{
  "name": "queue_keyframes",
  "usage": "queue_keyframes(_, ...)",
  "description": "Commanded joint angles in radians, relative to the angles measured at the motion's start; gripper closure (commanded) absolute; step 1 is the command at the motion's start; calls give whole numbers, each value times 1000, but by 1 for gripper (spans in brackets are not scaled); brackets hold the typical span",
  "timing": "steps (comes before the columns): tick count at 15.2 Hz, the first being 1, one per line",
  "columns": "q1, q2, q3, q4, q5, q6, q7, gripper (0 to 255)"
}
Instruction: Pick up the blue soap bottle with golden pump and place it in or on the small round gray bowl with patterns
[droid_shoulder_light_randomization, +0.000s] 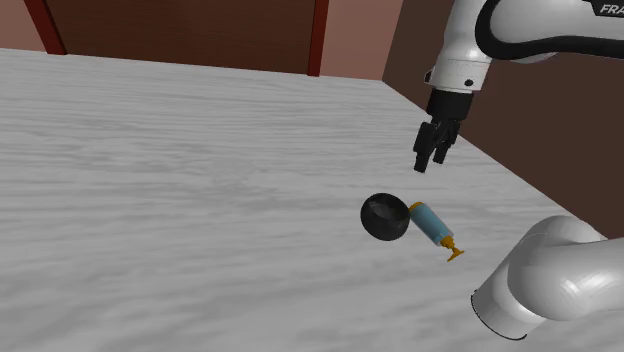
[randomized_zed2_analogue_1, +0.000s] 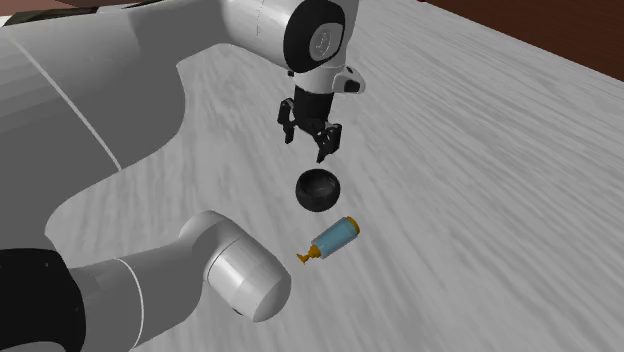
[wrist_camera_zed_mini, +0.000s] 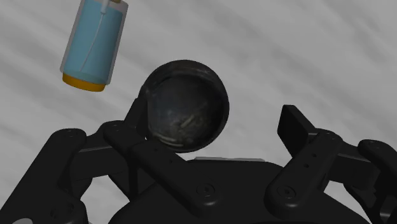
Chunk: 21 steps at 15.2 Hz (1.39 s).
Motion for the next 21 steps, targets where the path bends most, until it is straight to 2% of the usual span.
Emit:
queue_keyframes(1,0,0,0,0,0,0,0,0)
queue_keyframes(10,-76,17,-90,-236,-107,279,-95,0)
queue_keyframes(19,-172,183,-200,-374,-218,620,-183,0)
queue_keyframes(21,-175,197,-204,-386,-222,646,-185,0)
